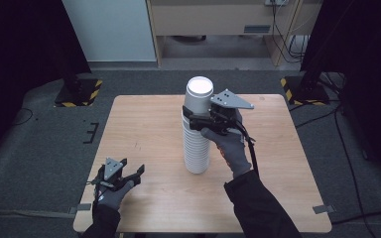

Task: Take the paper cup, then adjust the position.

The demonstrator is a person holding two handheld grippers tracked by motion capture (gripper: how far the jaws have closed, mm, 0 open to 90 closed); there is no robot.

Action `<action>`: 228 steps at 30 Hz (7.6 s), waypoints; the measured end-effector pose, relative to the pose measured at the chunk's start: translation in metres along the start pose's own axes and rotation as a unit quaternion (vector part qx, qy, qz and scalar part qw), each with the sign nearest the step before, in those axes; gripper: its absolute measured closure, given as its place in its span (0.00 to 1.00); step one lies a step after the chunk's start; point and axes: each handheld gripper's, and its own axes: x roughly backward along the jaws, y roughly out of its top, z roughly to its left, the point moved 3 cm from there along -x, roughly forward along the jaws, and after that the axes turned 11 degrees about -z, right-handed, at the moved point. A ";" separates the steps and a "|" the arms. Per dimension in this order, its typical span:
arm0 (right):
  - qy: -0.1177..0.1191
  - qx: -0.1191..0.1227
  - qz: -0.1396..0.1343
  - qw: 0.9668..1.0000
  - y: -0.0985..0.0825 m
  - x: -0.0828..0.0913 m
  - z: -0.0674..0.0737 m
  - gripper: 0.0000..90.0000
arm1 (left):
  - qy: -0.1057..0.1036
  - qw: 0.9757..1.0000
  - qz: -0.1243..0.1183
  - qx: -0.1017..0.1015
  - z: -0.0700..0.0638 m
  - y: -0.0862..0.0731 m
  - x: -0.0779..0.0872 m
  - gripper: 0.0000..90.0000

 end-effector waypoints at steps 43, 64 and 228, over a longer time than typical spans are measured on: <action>-0.003 -0.027 -0.086 0.996 0.075 0.037 -0.014 0.16 | 0.002 1.000 0.000 0.000 -0.001 0.000 0.000 0.27; -0.039 -0.042 -0.079 0.995 0.049 0.091 -0.050 0.16 | -0.005 1.000 -0.005 -0.002 -0.005 0.003 -0.001 0.29; -0.035 -0.359 -0.021 0.932 -0.118 0.168 -0.081 0.16 | -0.247 0.960 -0.099 -0.085 -0.202 0.052 -0.051 0.47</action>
